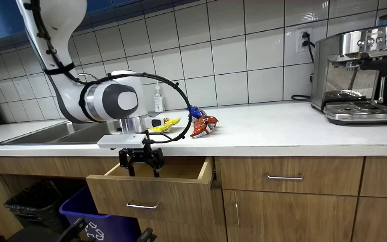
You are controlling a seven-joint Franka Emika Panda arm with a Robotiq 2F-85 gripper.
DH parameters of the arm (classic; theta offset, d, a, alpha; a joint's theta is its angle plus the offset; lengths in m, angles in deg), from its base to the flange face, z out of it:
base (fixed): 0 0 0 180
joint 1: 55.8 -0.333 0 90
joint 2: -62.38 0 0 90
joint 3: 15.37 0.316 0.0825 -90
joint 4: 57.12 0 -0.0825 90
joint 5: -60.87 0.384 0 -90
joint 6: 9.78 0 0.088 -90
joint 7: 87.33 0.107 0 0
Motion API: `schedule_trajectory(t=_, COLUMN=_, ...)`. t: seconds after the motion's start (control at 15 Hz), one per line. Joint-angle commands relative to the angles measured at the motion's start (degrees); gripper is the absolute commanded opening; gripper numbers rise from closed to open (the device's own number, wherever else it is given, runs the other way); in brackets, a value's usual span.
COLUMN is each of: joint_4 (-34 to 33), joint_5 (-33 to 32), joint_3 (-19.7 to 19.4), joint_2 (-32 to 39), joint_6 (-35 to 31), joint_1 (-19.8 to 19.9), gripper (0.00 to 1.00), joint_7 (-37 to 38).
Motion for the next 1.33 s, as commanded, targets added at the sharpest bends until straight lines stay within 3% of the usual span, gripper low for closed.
schedule_trajectory(t=0.0, joint_4=4.8, joint_5=-1.0, joint_3=0.2, joint_2=-4.2, joint_6=0.2, joint_1=0.6, gripper=1.0, joint_7=1.2)
schedule_trajectory(t=0.8, joint_4=8.8, joint_5=-1.8, joint_3=-0.1, joint_2=-8.2, joint_6=1.7, joint_1=0.0, gripper=1.0, joint_7=2.3)
schedule_trajectory(t=1.27, joint_4=8.6, joint_5=0.0, joint_3=0.7, joint_2=-18.2, joint_6=9.2, joint_1=0.1, gripper=1.0, joint_7=2.4)
